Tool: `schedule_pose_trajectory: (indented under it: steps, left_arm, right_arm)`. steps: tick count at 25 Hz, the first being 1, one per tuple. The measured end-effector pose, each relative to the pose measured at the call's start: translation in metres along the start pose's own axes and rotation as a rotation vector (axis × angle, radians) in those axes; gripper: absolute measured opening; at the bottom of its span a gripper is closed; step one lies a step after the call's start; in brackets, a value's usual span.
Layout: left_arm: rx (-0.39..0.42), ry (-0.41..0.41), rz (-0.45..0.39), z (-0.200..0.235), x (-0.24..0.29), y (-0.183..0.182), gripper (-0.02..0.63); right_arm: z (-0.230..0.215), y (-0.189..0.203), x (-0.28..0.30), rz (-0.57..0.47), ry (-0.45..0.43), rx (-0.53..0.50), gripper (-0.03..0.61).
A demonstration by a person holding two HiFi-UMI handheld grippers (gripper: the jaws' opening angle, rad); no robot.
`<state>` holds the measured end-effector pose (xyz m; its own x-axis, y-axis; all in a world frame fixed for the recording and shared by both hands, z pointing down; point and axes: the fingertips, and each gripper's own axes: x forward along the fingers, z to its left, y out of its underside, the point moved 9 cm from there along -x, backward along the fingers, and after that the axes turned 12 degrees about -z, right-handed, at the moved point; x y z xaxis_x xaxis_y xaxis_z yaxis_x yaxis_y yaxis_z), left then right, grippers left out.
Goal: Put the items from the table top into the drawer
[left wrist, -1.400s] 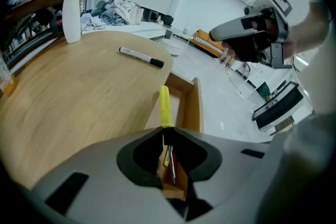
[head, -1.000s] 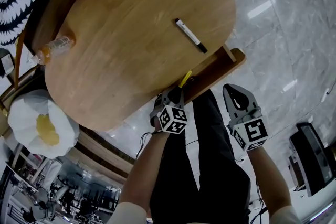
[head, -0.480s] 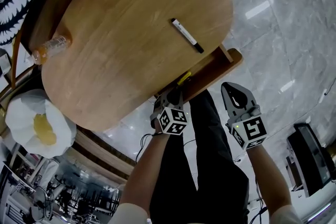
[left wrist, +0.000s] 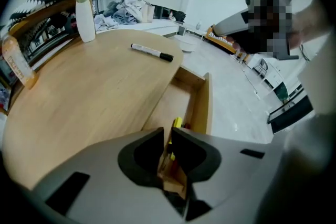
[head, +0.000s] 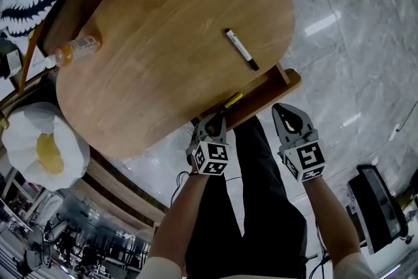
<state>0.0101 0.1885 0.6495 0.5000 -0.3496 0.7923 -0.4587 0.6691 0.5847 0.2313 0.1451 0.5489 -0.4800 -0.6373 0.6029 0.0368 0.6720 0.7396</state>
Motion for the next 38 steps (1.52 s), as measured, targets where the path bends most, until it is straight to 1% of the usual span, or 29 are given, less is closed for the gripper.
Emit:
schedule_pose_trajectory:
  steps: [7, 12, 20, 26, 27, 28, 31, 34, 38]
  left_arm:
    - [-0.061, -0.042, -0.045, 0.007, -0.023, -0.017, 0.046]
    - [-0.137, -0.075, -0.076, 0.018, -0.039, -0.026, 0.027]
    - [-0.23, -0.128, -0.129, 0.032, -0.052, -0.028, 0.02]
    - [-0.294, -0.107, -0.198, 0.038, -0.06, -0.036, 0.02]
    - [-0.3, -0.106, -0.206, 0.04, -0.061, -0.036, 0.02]
    - [-0.306, -0.105, -0.213, 0.042, -0.061, -0.037, 0.02]
    - [-0.329, -0.102, -0.229, 0.048, -0.061, -0.035, 0.02]
    - [-0.368, -0.076, -0.243, 0.05, -0.062, -0.033, 0.02]
    - [-0.387, -0.064, -0.25, 0.051, -0.066, -0.026, 0.02]
  right_arm:
    - [0.004, -0.013, 0.008, 0.044, -0.04, -0.065, 0.021]
    - [0.004, -0.031, 0.028, 0.064, -0.07, -0.115, 0.022]
    - [0.0, -0.045, 0.058, 0.092, -0.092, -0.171, 0.023]
    - [-0.011, -0.039, 0.078, 0.16, -0.078, -0.195, 0.028]
    - [-0.012, -0.038, 0.082, 0.172, -0.075, -0.197, 0.051]
    - [-0.014, -0.037, 0.085, 0.182, -0.071, -0.199, 0.069]
    - [-0.018, -0.033, 0.098, 0.202, -0.058, -0.199, 0.077]
    - [-0.023, -0.026, 0.11, 0.232, -0.042, -0.194, 0.087]
    - [-0.025, -0.018, 0.121, 0.27, -0.02, -0.203, 0.105]
